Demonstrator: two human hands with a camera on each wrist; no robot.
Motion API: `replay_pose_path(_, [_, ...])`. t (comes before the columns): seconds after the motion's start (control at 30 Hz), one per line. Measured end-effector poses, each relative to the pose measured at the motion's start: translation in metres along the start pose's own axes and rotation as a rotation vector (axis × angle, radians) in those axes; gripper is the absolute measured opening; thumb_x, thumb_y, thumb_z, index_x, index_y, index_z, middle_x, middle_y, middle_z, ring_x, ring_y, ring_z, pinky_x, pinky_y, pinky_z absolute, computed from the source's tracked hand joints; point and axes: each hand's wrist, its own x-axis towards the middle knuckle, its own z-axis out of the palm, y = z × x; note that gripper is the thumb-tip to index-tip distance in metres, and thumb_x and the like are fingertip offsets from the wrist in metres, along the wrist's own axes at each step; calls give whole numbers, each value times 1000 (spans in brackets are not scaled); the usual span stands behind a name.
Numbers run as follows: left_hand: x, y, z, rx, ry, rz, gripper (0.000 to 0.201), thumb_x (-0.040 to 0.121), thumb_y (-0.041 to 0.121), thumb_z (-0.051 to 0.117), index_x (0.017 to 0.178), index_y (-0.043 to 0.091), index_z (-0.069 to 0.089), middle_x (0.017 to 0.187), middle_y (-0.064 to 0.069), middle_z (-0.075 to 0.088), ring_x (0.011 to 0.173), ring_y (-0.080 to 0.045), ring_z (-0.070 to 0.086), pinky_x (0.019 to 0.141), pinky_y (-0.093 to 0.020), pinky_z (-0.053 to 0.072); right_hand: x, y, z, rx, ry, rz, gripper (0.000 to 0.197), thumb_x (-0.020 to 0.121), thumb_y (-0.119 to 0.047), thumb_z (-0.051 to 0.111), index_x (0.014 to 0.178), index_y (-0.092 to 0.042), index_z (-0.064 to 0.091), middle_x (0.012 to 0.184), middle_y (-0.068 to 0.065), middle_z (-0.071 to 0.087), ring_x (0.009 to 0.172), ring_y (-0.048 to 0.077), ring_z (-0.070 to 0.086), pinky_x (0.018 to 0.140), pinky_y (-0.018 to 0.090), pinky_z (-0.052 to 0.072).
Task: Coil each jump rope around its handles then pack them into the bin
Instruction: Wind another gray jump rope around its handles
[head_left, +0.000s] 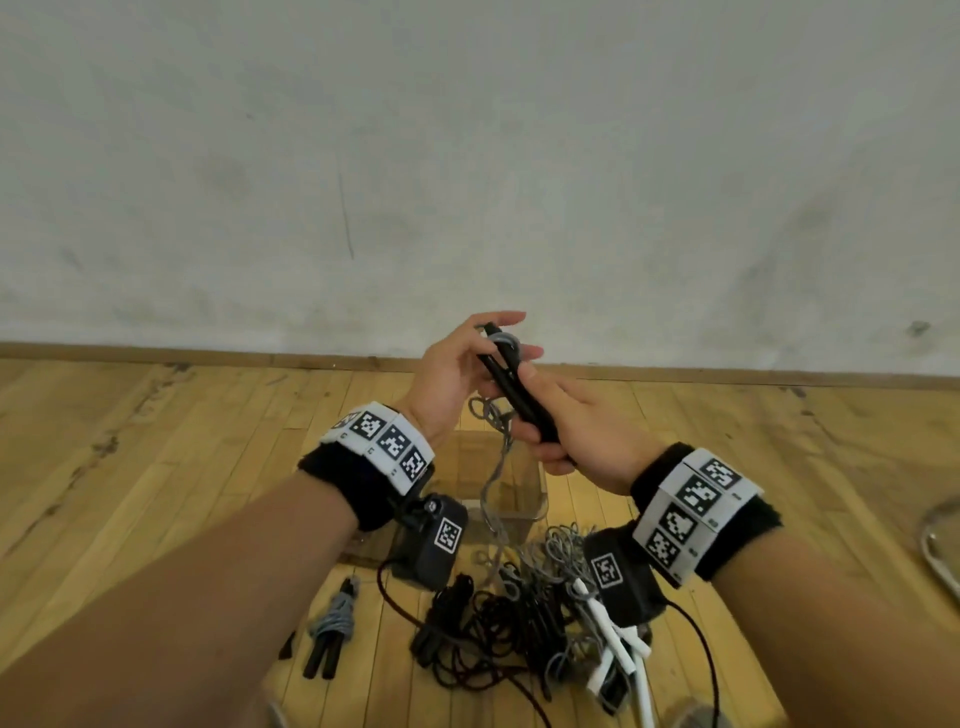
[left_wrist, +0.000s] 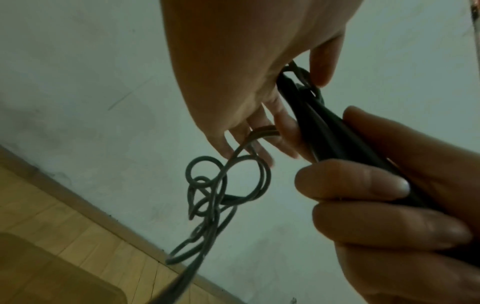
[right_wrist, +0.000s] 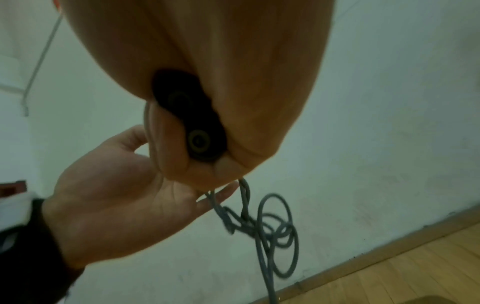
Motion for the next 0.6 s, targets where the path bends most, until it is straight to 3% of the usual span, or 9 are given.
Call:
replay_pose_path(0.03, [1, 0, 1, -19, -5, -13, 61, 80, 23, 47, 132, -7, 58, 102, -20, 70, 87, -30, 66, 72, -32, 55, 1, -1, -3, -3, 2, 0, 57, 107, -51, 34, 126, -2, 58, 67, -3, 43, 51, 11, 29, 45, 24, 24])
replay_pose_path(0.1, [3, 0, 2, 48, 16, -31, 56, 84, 23, 50, 127, -12, 59, 97, -15, 64, 79, -23, 59, 70, -28, 50, 3, -4, -9, -21, 44, -6, 58, 106, -51, 36, 118, -2, 64, 66, -3, 43, 51, 11, 29, 45, 23, 24])
replay_pose_path(0.2, [4, -2, 1, 386, 58, -1, 23, 102, 13, 52, 112, 1, 69, 83, -4, 64, 67, -12, 60, 72, -28, 51, 6, -4, -18, -62, 147, -16, 55, 105, -53, 38, 113, -5, 65, 65, -5, 43, 51, 11, 30, 45, 22, 25])
replay_pose_path(0.27, [4, -8, -1, 528, 60, 23, 18, 105, 15, 54, 104, 12, 71, 75, 0, 60, 65, -11, 56, 69, -28, 48, 8, -2, -20, -106, 197, -25, 49, 105, -51, 40, 116, -8, 62, 66, -3, 44, 50, 10, 32, 45, 23, 27])
replay_pose_path(0.4, [0, -14, 2, 614, 46, 52, 23, 106, 20, 53, 114, 18, 74, 61, 5, 50, 60, -15, 44, 61, -29, 37, 16, 6, -18, -193, 276, -45, 37, 104, -48, 46, 129, -21, 52, 67, -1, 48, 46, 8, 36, 45, 22, 31])
replay_pose_path(0.53, [-2, -12, 2, 574, 67, -18, 27, 107, 20, 50, 122, 16, 72, 60, 5, 44, 57, -9, 45, 63, -25, 55, 20, 14, -21, -343, 325, -97, 37, 103, -48, 48, 137, -33, 46, 67, -6, 50, 48, 3, 43, 49, 22, 35])
replay_pose_path(0.6, [-2, -11, 0, 565, 81, -50, 29, 107, 19, 48, 126, 15, 70, 62, 4, 43, 52, -5, 45, 58, -22, 53, 20, 17, -22, -413, 351, -132, 41, 103, -47, 49, 142, -34, 46, 68, -10, 51, 56, 9, 48, 54, 29, 41])
